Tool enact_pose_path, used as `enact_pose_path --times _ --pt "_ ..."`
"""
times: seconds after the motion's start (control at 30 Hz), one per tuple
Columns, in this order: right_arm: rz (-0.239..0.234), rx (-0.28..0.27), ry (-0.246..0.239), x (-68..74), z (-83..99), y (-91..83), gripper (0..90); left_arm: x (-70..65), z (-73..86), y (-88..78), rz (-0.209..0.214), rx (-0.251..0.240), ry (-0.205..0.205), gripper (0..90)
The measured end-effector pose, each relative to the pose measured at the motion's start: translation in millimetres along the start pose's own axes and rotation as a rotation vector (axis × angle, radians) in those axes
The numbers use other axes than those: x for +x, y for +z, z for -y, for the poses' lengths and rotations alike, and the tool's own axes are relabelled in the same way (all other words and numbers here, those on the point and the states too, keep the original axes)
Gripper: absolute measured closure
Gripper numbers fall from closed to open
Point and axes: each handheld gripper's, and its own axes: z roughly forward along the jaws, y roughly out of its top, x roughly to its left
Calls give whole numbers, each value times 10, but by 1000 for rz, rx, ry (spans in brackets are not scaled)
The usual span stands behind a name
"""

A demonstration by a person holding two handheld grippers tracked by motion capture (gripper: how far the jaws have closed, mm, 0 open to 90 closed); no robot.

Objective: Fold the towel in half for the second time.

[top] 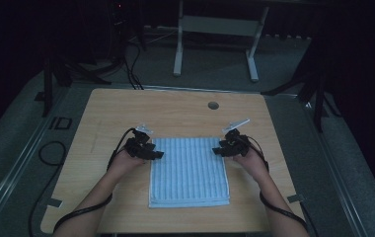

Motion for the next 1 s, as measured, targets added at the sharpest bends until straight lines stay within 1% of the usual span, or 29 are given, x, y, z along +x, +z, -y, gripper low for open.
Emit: enact_pose_path --times 0.07,0.1,0.13,0.17,0.2,0.23,0.27,0.3,0.33,0.37,0.4,0.43,0.47,0.53,0.57,0.63,0.7,0.73,0.8,0.83,0.87,0.93,0.97,1.0 --pt "5 -8 18 -63 -40 -16 510 53 -12 -16 -10 -4 -12 412" --pt "5 -8 18 -63 -40 -16 510 53 -12 -16 -10 -4 -12 412" --pt "12 -8 21 -96 -64 -14 510 82 -22 -18 -15 -2 -16 412" --pt "23 -2 32 -171 -119 5 510 145 -49 -22 -27 -4 -32 382" --pt "23 -2 32 -171 -119 5 510 145 -49 -22 -27 -4 -32 383" --pt "35 -2 46 -255 -171 29 512 206 -81 -27 -45 -9 -44 382" --pt "35 -2 46 -255 -171 29 512 206 -81 -27 -45 -9 -44 382" --pt "44 -2 73 -349 -221 47 515 262 -115 -38 -46 -24 -61 382" --pt "44 -2 73 -349 -221 47 515 262 -115 -38 -46 -24 -61 382" --pt "35 -9 107 -422 -267 66 517 307 -151 -43 -56 -34 -64 382" --pt "35 -9 107 -422 -267 66 517 307 -151 -43 -56 -34 -64 382" --pt "55 -8 122 -468 -301 98 526 344 -185 -44 -49 -29 -75 382" --pt "52 -3 135 -488 -311 120 526 344 -185 -44 -49 -29 -75 382" --pt "52 -3 135 -488 -311 120 526 363 -196 -42 -47 -27 -74 383" --pt "42 24 174 -523 -298 189 549 420 -210 -21 -30 -22 -90 384" --pt "19 35 177 -517 -266 233 549 440 -211 10 -20 -17 -92 385" --pt "33 62 165 -501 -243 281 549 453 -211 60 -11 -5 -100 407" --pt "33 62 165 -501 -243 281 549 453 -211 60 -11 -5 -100 409" --pt "32 85 175 -509 -219 351 569 460 -214 121 -1 8 -98 431" --pt "36 94 172 -505 -214 378 572 460 -217 140 0 11 -100 446" --pt "35 104 167 -501 -209 403 586 456 -222 156 -8 22 -100 456" --pt "36 116 153 -488 -203 442 592 460 -221 191 13 35 -99 507" --pt "34 112 152 -484 -205 446 599 457 -220 209 7 46 -90 525" --pt "34 110 149 -486 -211 450 605 458 -220 218 5 44 -82 572"
